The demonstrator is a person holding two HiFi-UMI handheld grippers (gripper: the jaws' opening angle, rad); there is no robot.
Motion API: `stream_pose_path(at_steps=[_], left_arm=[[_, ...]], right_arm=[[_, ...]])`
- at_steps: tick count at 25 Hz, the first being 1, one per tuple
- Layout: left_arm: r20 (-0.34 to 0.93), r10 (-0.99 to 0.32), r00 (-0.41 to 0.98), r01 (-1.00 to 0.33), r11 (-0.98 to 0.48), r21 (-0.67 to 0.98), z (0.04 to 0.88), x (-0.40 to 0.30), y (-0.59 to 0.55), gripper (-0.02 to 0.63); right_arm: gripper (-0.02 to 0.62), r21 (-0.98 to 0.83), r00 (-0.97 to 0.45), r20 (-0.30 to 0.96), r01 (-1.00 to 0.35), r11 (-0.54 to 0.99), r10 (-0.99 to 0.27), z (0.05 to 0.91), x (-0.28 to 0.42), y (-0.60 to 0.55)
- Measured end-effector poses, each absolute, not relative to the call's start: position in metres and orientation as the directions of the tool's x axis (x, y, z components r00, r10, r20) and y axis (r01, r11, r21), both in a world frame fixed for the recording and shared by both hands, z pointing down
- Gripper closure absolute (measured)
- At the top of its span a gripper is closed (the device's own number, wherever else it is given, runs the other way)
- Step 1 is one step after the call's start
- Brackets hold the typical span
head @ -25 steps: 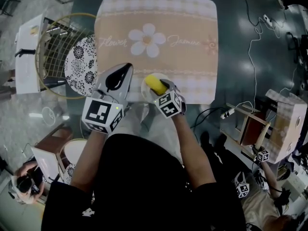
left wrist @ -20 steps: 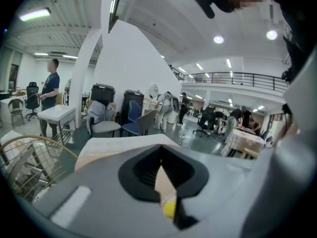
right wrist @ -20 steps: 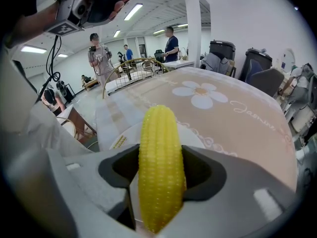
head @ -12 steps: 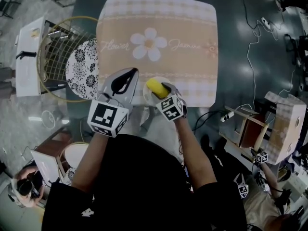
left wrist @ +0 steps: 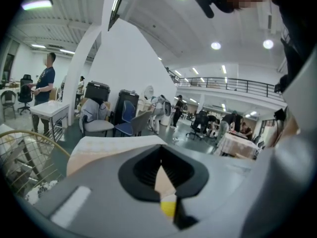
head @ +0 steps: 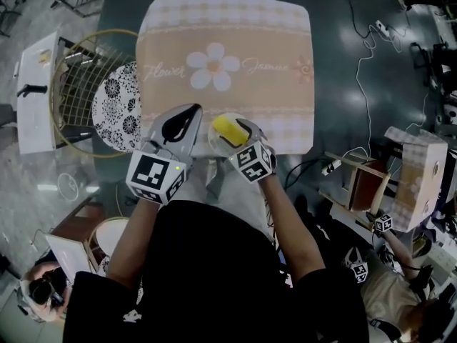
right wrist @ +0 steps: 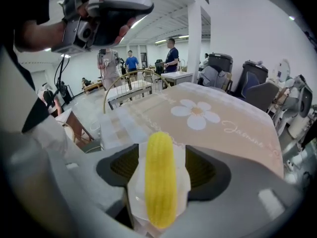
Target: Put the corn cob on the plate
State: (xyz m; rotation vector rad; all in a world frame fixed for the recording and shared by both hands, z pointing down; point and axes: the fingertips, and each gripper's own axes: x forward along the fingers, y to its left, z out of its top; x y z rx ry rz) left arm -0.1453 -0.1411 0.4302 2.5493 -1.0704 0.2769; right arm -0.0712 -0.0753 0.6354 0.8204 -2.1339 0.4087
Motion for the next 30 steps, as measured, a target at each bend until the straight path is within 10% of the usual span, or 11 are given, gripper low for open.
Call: stream_pose_path(at_steps=[6,19,30], left_arm=[[0.259,-0.676,0.69,-0.723,-0.63,0.283,0.415,-0.149,-0.142,0.6],[0.222,-0.725,0.652,-0.757,-0.602,0.255,0.392,-0.146,-0.136,0.6],[0.234,-0.724,0.649,-0.761,-0.614,0.211,0.384,-0.107,-0.101,0.6]], right_arm=[[0.313,-0.027,-0.508,0.672,-0.744,0.667,-0.539,0.576,-0.058,-0.1],[0.592,0.058,-0.544,0.519,-0.748,0.662,-0.66,0.486,-0.051,-0.119],[0.594,0.081,-0.54,0.406,-0.783,0.617,-0.737,0.436,-0.013,-0.098]])
